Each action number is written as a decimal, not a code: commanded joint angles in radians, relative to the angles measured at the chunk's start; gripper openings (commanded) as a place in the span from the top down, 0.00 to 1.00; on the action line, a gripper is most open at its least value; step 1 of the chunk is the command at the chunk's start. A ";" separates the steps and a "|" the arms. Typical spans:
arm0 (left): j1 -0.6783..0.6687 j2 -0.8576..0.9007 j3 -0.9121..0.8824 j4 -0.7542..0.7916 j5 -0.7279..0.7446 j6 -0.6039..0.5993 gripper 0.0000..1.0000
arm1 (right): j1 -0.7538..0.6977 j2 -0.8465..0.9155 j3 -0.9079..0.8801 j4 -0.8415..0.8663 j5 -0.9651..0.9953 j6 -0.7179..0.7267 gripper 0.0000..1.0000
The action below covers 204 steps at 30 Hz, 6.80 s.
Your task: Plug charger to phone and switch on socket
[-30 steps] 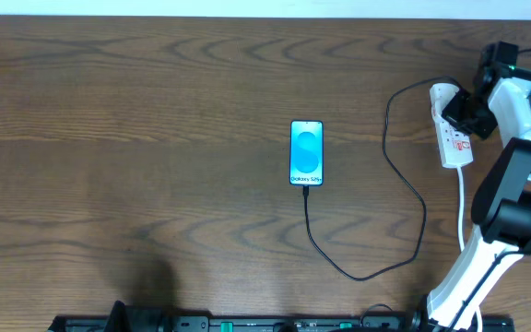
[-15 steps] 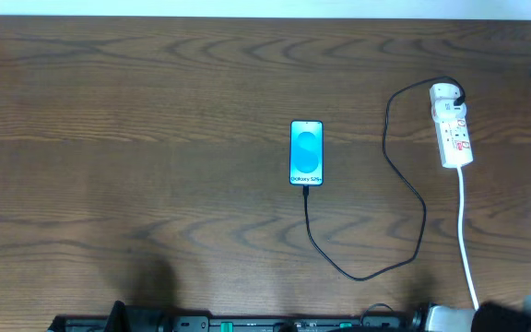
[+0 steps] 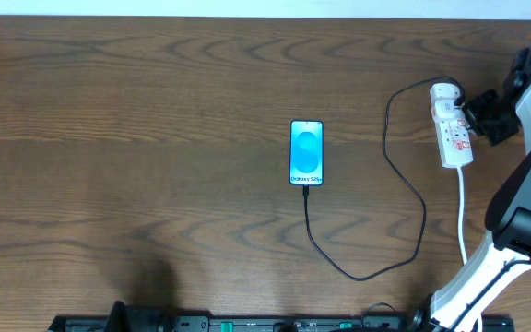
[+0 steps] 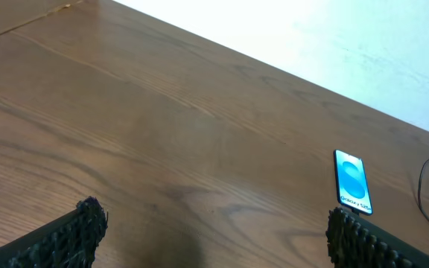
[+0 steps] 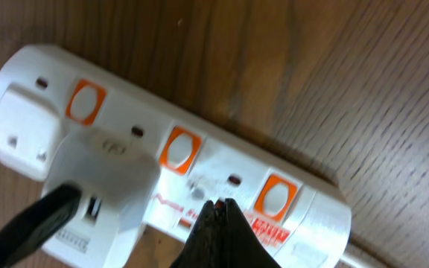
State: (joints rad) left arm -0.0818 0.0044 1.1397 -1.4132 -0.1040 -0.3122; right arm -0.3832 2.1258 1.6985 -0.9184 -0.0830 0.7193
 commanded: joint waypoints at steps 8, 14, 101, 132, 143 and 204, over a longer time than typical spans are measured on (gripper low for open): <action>0.003 -0.002 0.005 0.001 -0.006 0.016 0.04 | -0.027 0.006 0.002 0.054 -0.037 0.031 0.99; 0.003 -0.002 0.005 0.001 -0.006 0.016 0.04 | -0.022 0.017 0.002 0.066 -0.044 0.036 0.99; 0.109 -0.002 -0.072 0.302 -0.002 0.001 0.04 | 0.188 -1.190 0.002 0.074 0.062 -0.078 0.97; 0.109 -0.001 -1.008 1.252 -0.002 0.001 0.04 | 0.189 -1.191 0.002 0.069 0.061 -0.078 0.97; 0.109 0.008 -1.136 1.352 0.014 0.005 0.04 | 0.189 -1.192 0.002 0.069 0.061 -0.078 0.96; 0.111 0.000 -1.136 1.350 0.013 0.005 0.04 | 0.404 -1.250 0.002 -0.300 -0.002 -0.077 0.01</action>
State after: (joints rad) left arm 0.0246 0.0109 0.0368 -0.0483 -0.0845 -0.3138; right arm 0.0151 0.8806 1.7000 -1.1984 -0.0971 0.6533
